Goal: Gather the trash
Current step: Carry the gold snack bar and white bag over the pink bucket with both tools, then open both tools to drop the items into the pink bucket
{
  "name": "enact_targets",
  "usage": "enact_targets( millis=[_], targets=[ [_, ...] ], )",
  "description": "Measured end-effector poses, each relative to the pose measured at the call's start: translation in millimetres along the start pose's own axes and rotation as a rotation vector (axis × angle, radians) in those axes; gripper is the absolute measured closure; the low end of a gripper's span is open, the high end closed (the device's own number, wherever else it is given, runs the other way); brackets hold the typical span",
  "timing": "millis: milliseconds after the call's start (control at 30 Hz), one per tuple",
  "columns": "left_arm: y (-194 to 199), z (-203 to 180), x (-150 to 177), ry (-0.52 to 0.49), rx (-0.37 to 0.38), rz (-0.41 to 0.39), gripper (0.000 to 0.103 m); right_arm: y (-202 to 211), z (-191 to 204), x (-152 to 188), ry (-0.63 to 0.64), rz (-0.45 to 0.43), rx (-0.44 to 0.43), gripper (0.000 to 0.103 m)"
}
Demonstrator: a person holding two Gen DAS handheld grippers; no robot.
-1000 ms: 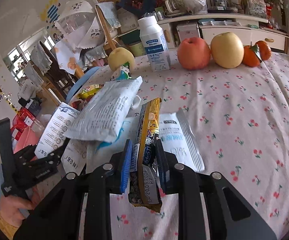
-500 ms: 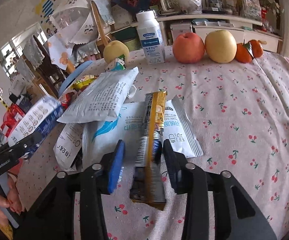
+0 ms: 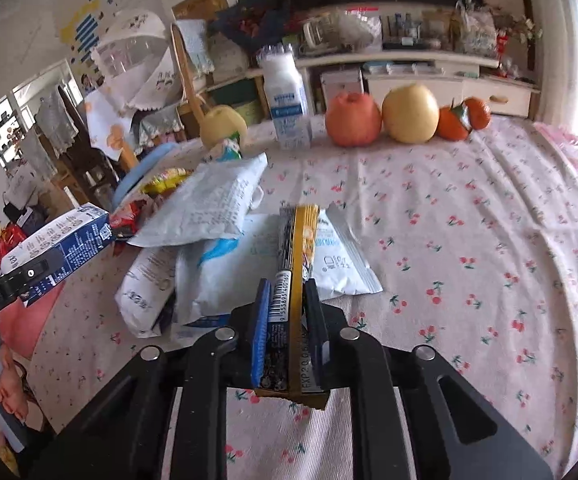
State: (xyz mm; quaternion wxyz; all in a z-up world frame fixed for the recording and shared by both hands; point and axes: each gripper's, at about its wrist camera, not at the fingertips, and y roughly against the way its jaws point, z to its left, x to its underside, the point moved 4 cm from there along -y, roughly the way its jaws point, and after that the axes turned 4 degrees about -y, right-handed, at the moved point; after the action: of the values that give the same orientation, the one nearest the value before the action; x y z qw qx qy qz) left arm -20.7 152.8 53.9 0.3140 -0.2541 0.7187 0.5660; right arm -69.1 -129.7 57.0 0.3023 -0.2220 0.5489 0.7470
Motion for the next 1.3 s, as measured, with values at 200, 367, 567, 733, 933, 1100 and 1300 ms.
enact_targets(
  millis=[200, 367, 567, 733, 933, 1100, 1300],
  targets=[
    [14.8, 7.9, -5.7, 0.025, 0.011, -0.038, 0.038, 29.6, 17.4, -1.7, 0.001, -0.064, -0.027, 0.086],
    [32.0, 17.1, -10.6, 0.049, 0.002, -0.08, 0.038, 49.8, 45.1, -4.3, 0.027, -0.102, -0.081, 0.086],
    [57.3, 45.5, -15.8, 0.1, -0.051, -0.135, 0.038, 62.2, 99.1, -7.0, 0.075, -0.105, -0.201, 0.086],
    [81.4, 98.1, -18.4, 0.207, -0.139, -0.184, 0.038, 61.8, 172.5, -6.8, 0.137, -0.078, -0.347, 0.086],
    [102.2, 174.4, -3.1, 0.408, -0.274, -0.205, 0.038, 40.6, 281.1, -2.1, 0.196, 0.011, -0.545, 0.086],
    [108.4, 222.6, 12.5, 0.561, -0.352, -0.188, 0.038, 5.4, 349.0, 11.4, 0.212, 0.112, -0.628, 0.086],
    [106.8, 254.4, 22.6, 0.646, -0.43, -0.156, 0.036, -46.1, 397.2, 31.0, 0.181, 0.242, -0.664, 0.084]
  ],
)
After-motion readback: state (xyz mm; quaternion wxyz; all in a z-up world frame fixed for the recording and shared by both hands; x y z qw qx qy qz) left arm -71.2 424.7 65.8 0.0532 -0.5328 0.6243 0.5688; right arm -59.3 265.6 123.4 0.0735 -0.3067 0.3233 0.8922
